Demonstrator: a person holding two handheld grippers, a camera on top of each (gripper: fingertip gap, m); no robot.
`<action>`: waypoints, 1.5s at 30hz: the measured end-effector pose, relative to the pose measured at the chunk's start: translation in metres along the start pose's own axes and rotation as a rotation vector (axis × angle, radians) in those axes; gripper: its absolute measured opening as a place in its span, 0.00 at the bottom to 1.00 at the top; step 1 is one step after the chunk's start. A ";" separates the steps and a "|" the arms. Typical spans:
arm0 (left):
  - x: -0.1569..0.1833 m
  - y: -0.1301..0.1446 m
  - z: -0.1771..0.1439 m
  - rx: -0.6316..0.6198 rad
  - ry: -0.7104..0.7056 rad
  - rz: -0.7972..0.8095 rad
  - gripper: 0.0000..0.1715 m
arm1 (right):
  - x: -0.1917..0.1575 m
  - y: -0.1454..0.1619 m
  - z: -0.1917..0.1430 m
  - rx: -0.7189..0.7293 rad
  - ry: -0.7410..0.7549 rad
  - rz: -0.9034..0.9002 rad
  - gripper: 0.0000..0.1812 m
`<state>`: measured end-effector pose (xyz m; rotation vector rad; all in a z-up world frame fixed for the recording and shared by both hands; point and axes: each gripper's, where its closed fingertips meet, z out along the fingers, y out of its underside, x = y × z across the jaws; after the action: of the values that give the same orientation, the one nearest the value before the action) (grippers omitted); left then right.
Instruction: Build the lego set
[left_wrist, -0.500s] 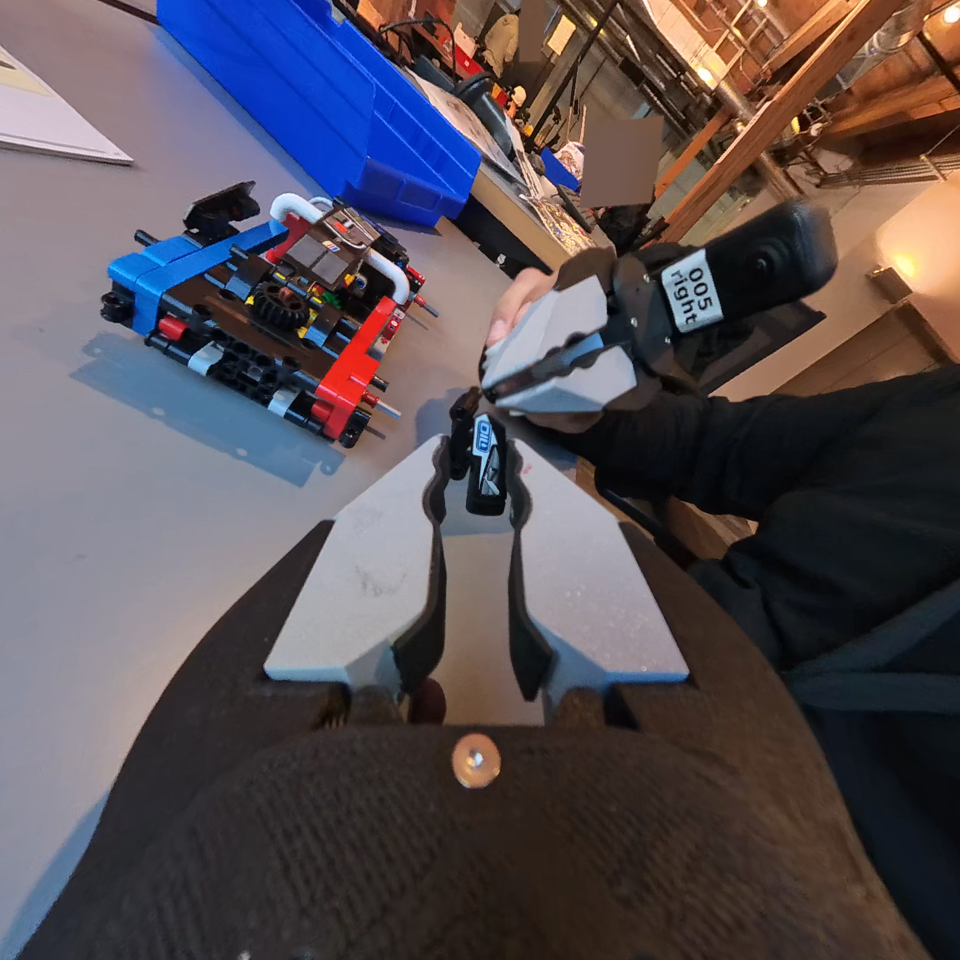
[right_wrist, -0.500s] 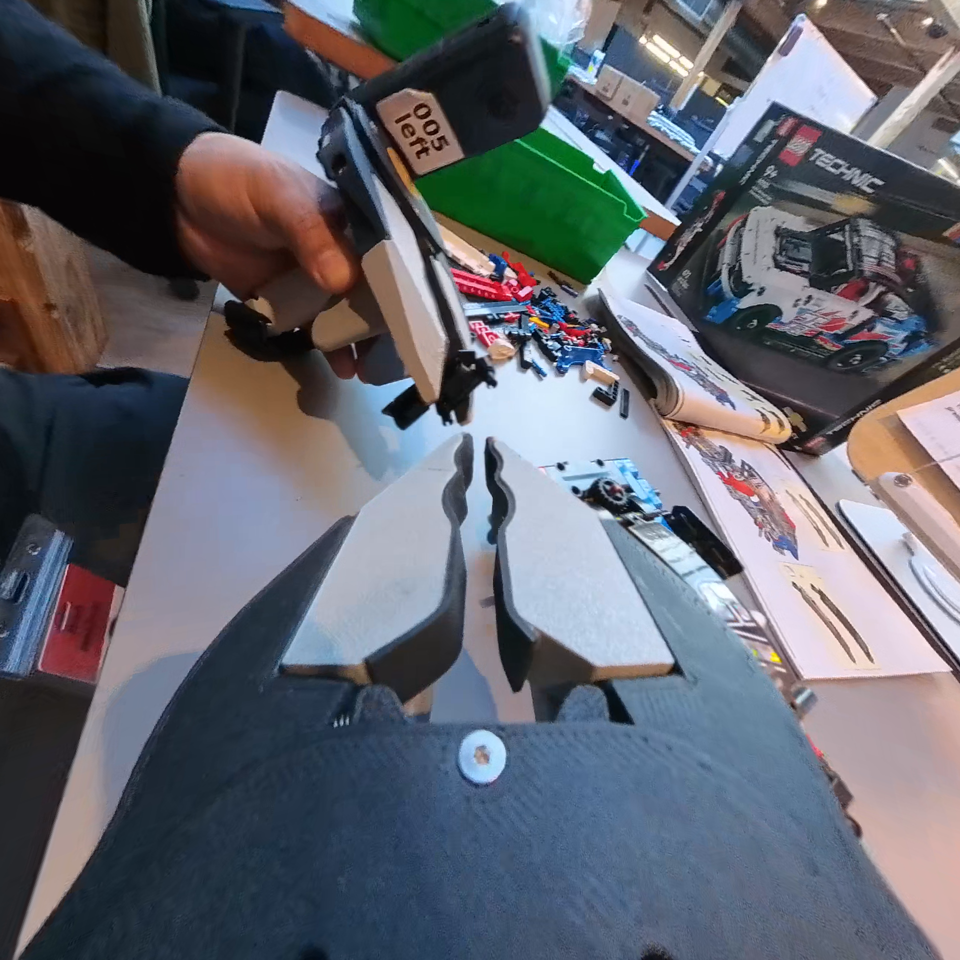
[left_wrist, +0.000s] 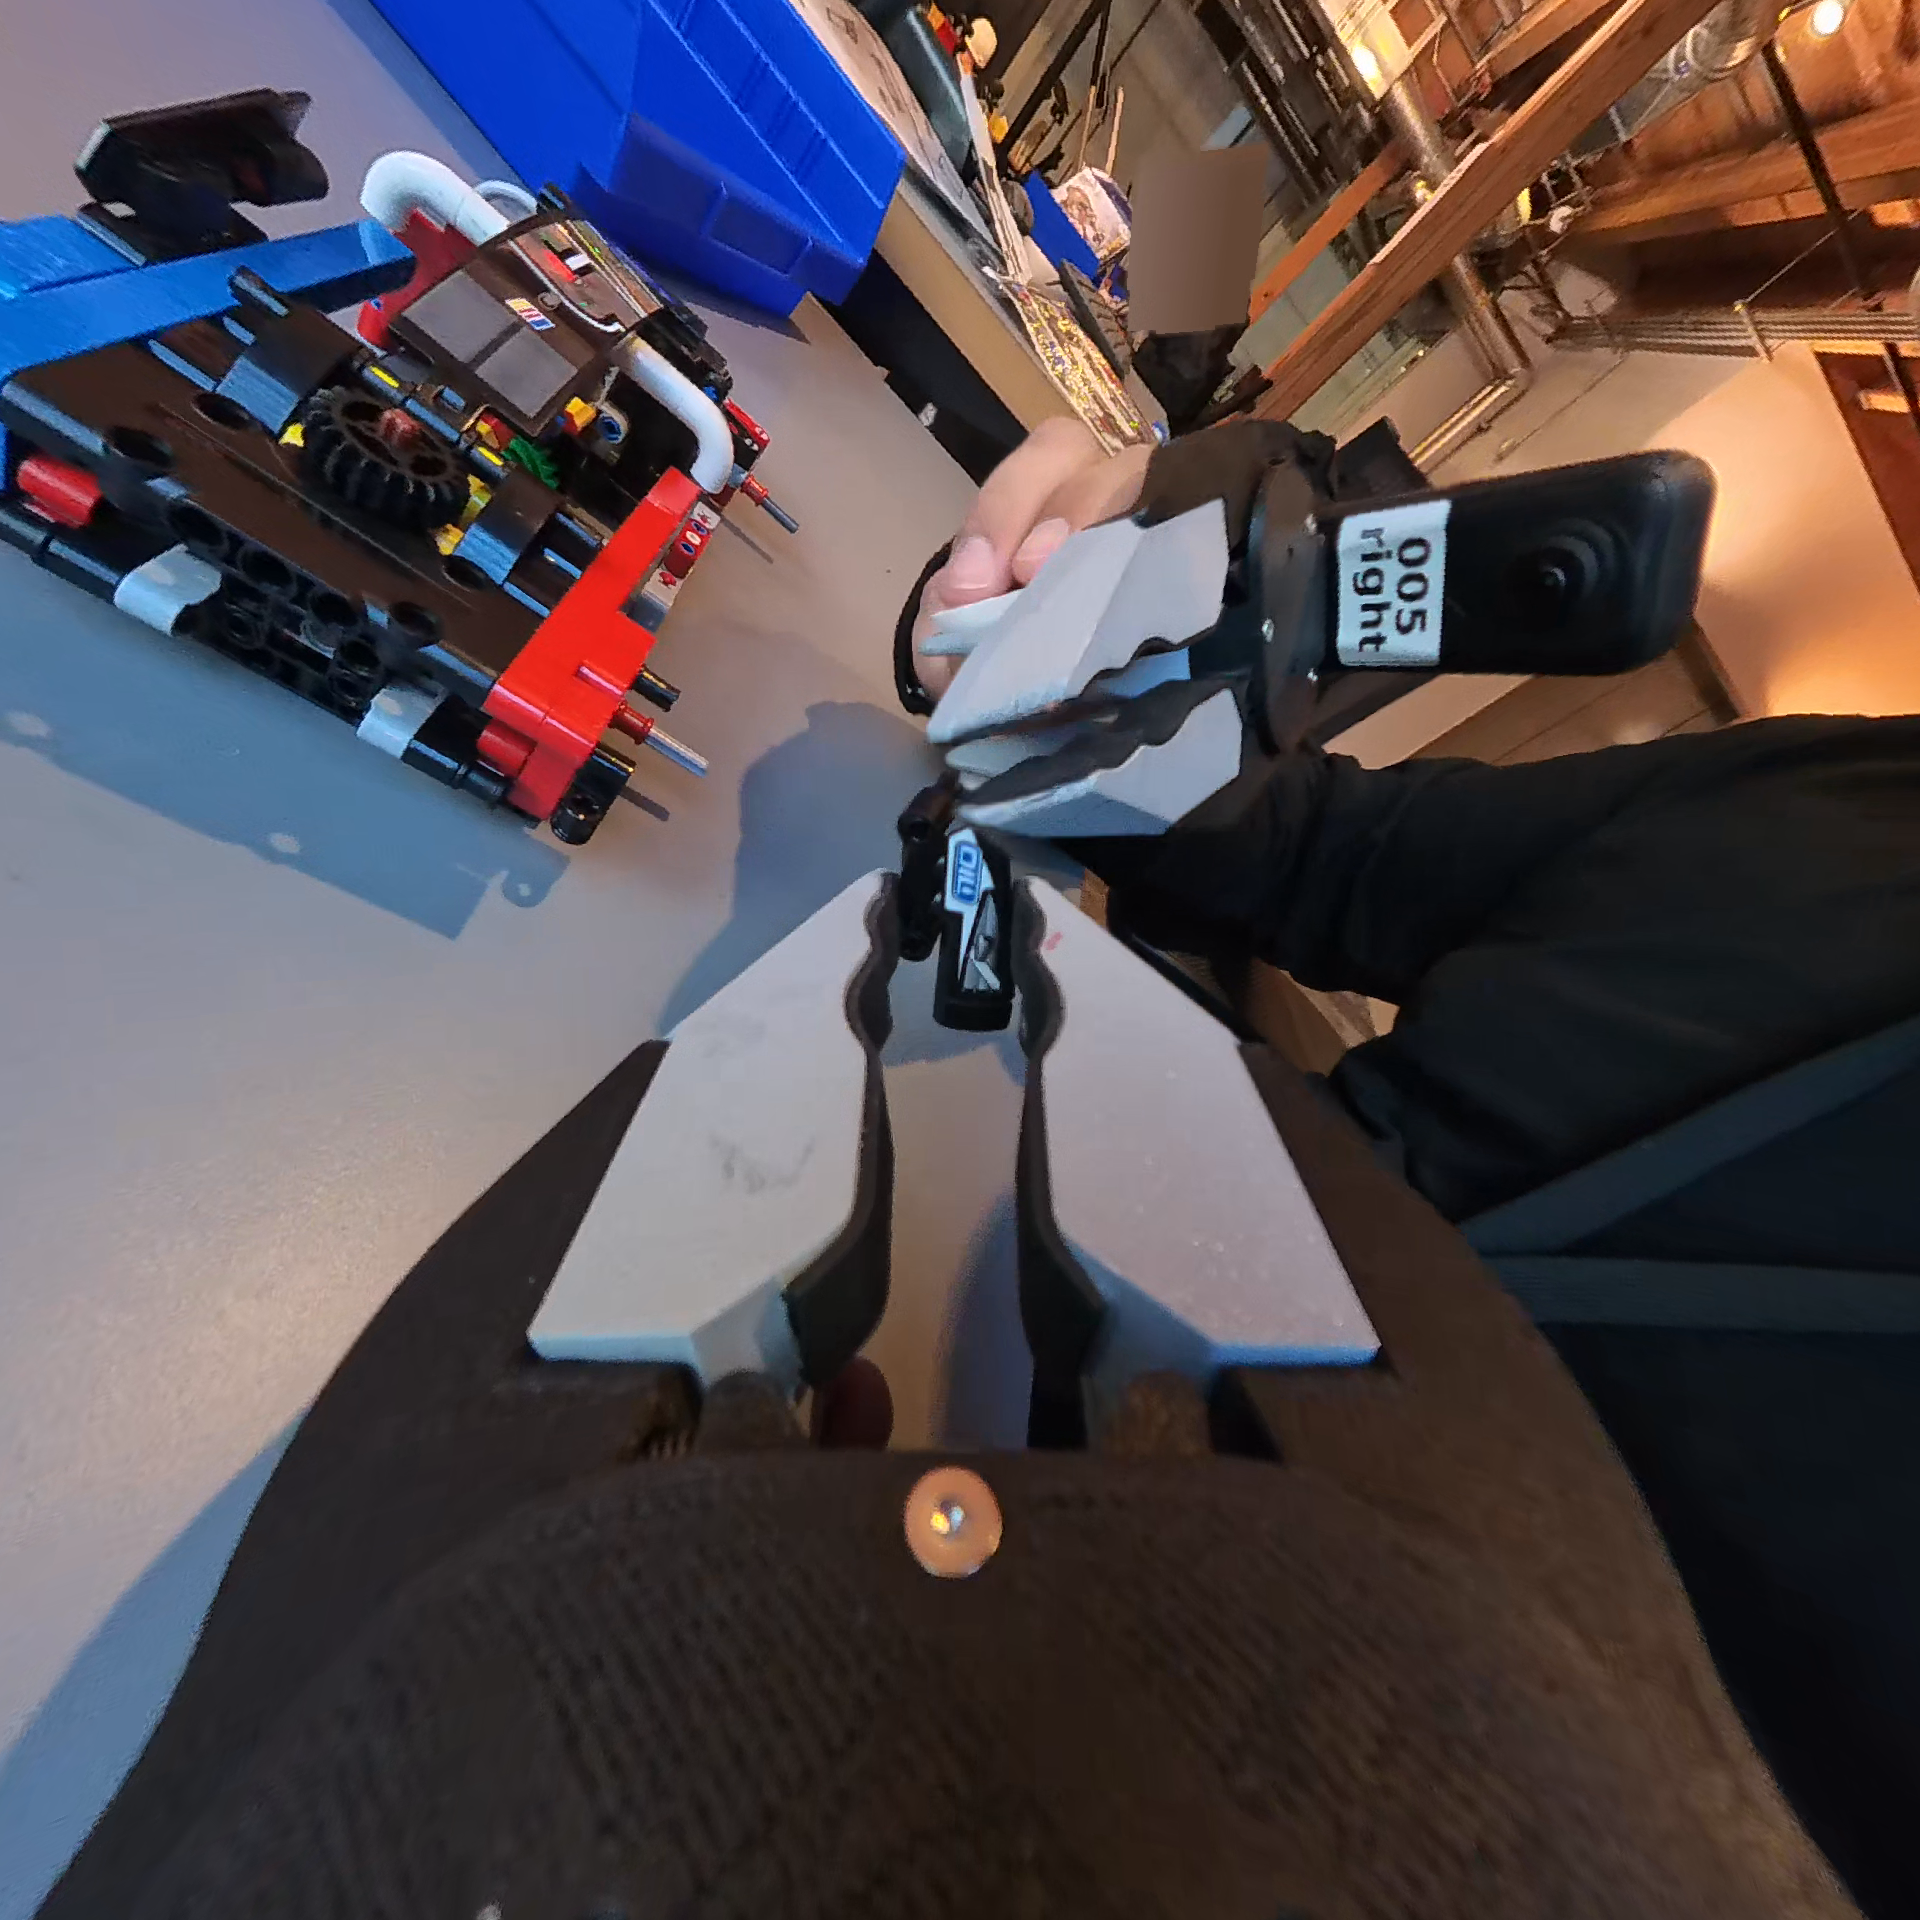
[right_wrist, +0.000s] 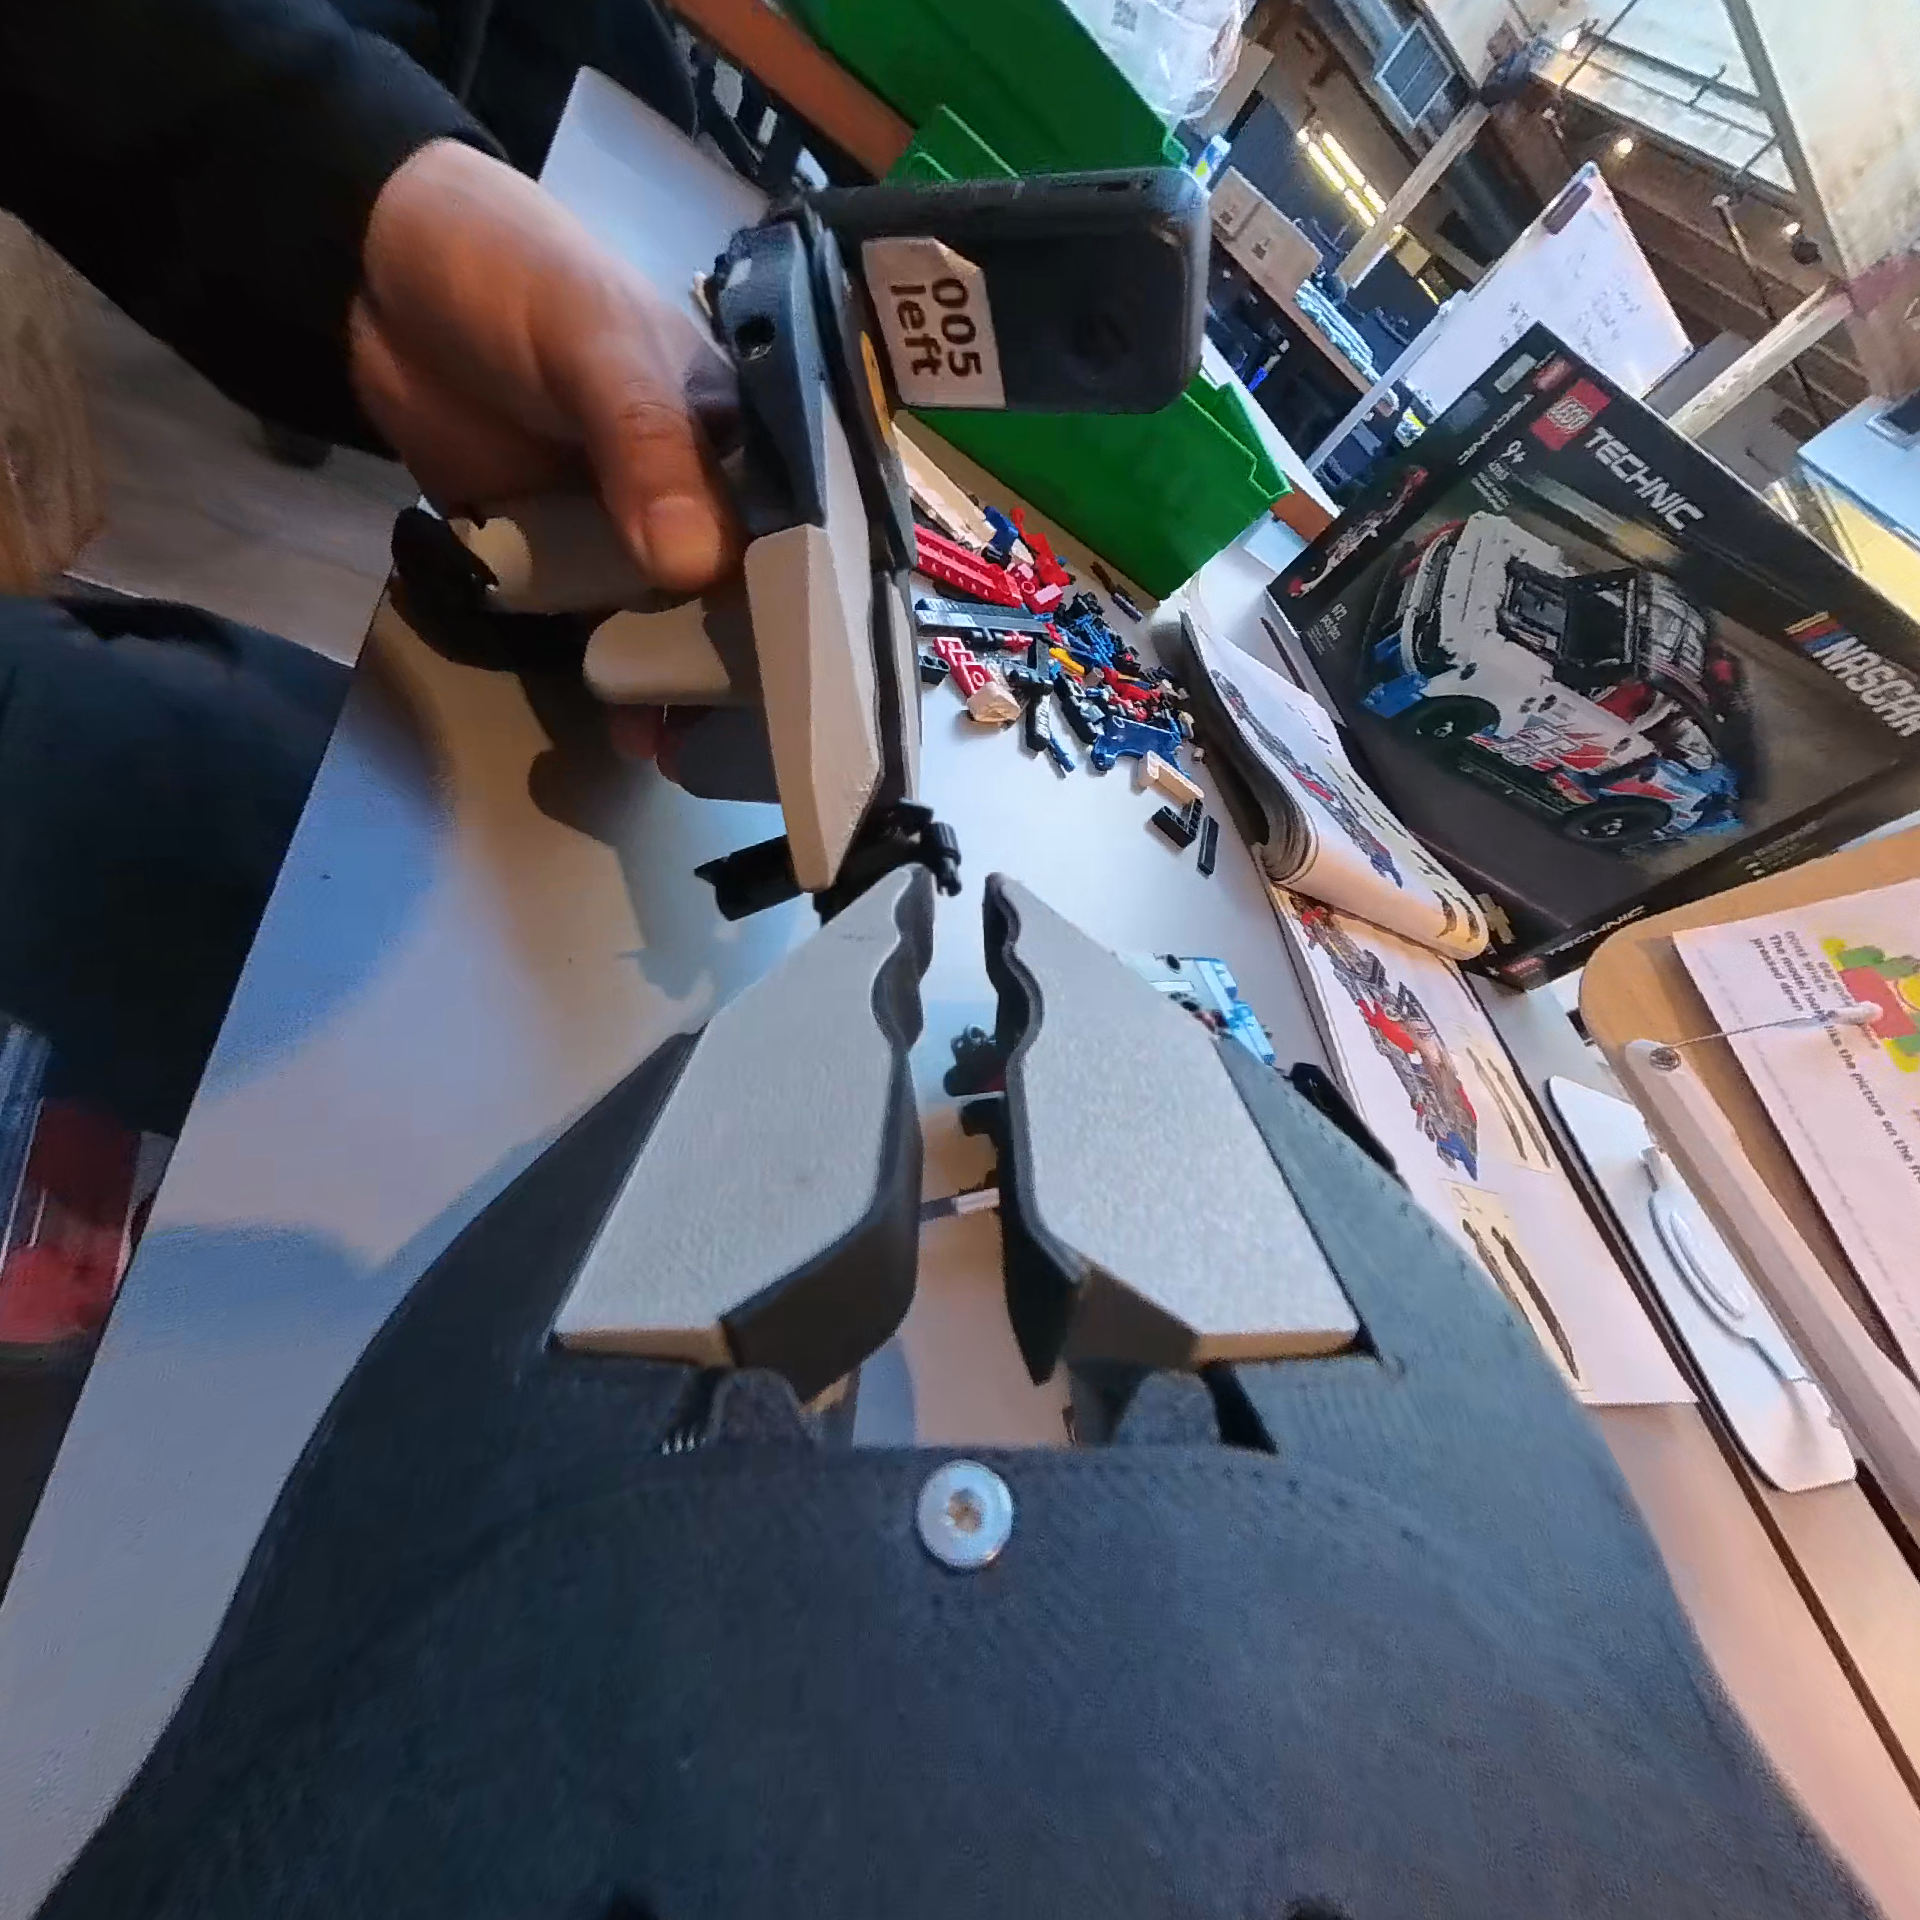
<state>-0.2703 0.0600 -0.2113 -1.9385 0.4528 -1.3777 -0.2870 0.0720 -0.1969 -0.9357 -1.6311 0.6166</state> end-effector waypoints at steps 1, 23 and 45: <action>0.000 0.000 0.000 0.001 0.005 -0.005 0.11 | -0.001 0.001 0.001 -0.009 0.000 -0.006 0.03; -0.002 0.004 0.001 -0.031 -0.043 0.050 0.11 | -0.004 0.003 0.002 0.011 -0.056 0.081 0.01; -0.004 0.017 0.005 -0.139 -0.083 0.118 0.11 | -0.016 0.007 0.002 0.001 -0.146 0.096 0.00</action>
<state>-0.2655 0.0526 -0.2277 -2.0376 0.6264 -1.2140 -0.2857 0.0625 -0.2114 -0.9917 -1.7223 0.7663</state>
